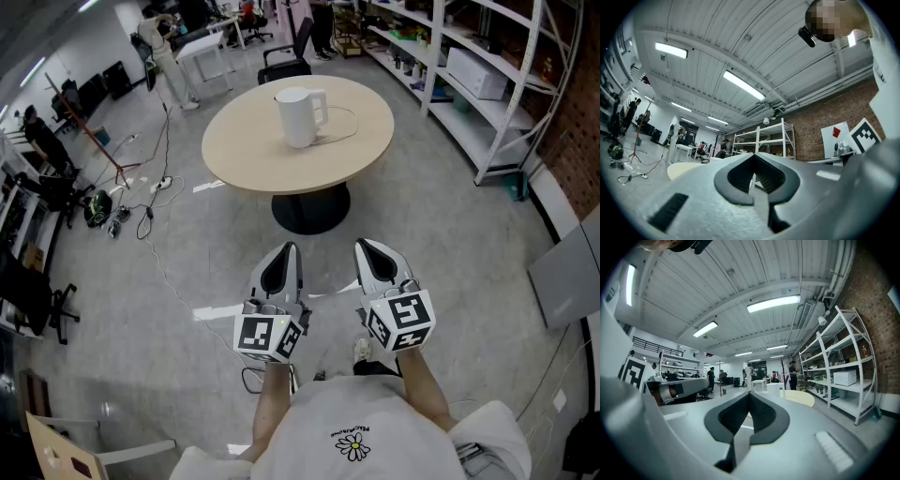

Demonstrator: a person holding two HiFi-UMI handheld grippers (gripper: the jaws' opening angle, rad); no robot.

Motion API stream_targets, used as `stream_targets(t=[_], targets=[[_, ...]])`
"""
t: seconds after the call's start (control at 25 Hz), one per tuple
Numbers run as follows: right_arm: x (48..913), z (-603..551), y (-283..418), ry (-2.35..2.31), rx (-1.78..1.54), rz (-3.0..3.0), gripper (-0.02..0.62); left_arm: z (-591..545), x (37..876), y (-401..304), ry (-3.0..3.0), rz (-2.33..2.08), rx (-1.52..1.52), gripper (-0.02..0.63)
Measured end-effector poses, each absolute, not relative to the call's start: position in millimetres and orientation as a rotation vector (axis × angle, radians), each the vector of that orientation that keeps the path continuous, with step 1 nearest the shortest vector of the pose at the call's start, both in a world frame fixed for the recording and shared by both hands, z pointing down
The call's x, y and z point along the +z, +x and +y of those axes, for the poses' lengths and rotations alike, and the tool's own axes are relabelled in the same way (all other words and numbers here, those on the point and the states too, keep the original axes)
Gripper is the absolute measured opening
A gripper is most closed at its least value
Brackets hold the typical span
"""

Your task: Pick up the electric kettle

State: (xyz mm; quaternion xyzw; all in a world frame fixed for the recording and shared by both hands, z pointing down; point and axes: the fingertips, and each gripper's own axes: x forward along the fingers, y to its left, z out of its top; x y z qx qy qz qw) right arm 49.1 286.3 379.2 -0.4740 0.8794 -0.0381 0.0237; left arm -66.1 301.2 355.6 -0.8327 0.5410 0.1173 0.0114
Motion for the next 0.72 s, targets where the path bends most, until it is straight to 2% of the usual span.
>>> stream_targets(t=[0.72], targets=[[374,258,56,-1.313,0.000,2.825,0.005,255,363,-50,-2.629,1.731,0.395,0.000]])
